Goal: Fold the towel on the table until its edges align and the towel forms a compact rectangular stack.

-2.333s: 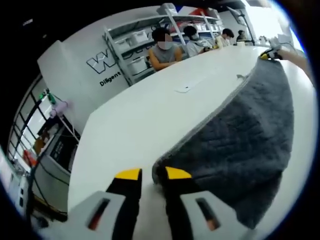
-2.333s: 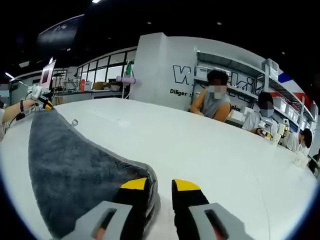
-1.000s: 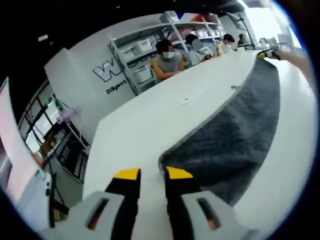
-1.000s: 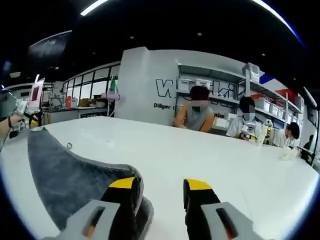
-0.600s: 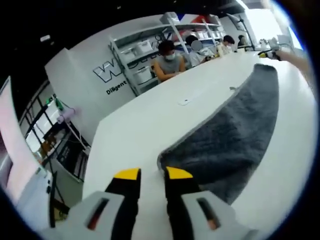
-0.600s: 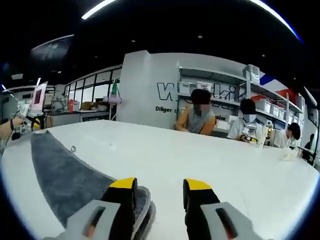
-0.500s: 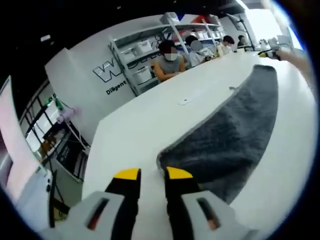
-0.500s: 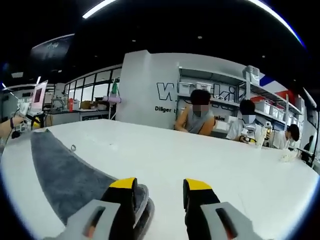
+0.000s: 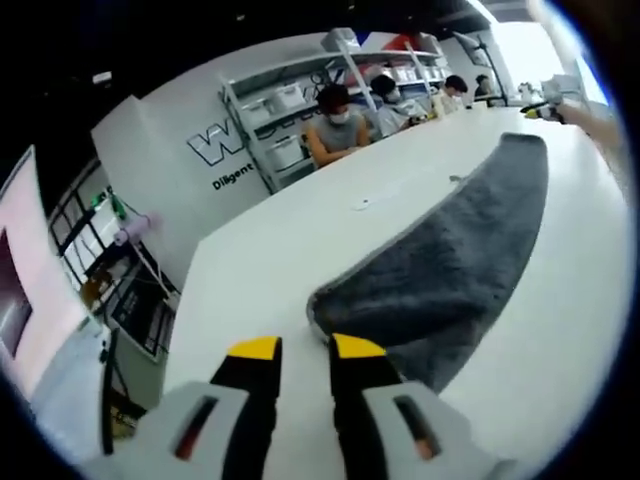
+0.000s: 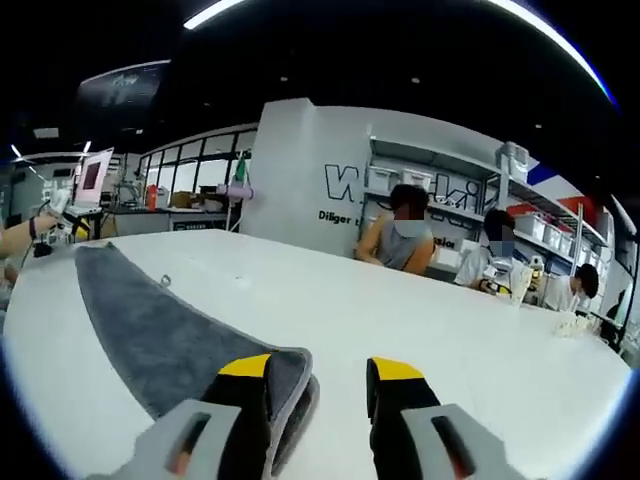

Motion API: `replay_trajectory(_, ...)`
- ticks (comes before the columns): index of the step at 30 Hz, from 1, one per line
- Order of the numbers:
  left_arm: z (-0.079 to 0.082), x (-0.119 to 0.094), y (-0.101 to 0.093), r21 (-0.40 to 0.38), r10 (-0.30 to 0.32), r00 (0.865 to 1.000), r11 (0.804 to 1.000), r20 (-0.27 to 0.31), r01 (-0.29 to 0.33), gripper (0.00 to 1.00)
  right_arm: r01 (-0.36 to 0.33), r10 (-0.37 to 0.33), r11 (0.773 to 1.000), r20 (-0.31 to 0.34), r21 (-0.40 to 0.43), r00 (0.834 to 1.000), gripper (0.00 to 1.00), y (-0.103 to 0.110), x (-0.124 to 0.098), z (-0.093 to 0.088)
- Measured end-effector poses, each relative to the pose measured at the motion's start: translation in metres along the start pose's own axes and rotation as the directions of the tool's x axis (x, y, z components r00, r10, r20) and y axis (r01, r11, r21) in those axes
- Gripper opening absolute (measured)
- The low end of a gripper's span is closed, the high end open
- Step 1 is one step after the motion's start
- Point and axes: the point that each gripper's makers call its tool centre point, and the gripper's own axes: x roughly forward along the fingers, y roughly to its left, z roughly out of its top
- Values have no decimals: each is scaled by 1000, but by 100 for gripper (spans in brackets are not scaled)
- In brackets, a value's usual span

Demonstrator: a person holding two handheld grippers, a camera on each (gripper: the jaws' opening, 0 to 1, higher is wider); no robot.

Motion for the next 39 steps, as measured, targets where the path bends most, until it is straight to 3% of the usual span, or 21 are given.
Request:
replay_trajectory(14, 1, -40, -14, -109, -64, 991, 991, 116, 77, 24, -63, 64, 997, 26, -46, 998, 40, 40, -34, 5)
replay_trajectory(19, 3, -54, -26, -151, -104, 980, 980, 170, 130, 26, -86, 87, 995, 29, -50, 996, 41, 53, -42, 4)
replay_trajectory(24, 3, -65, -31, -157, -109, 974, 977, 200, 142, 28, -96, 98, 994, 34, -51, 995, 43, 60, -50, 3)
replay_trajectory(31, 12, -86, -47, -256, -153, 938, 937, 313, 238, 36, -102, 104, 994, 58, -28, 993, 46, 67, -68, 1)
replay_trajectory(34, 11, -92, -56, -252, -154, 932, 937, 327, 243, 44, -101, 102, 995, 67, -24, 992, 48, 71, -75, -2)
replay_trajectory(39, 12, -106, -69, -254, -147, 921, 935, 361, 249, 48, -95, 96, 995, 66, -8, 993, 50, 79, -88, -11)
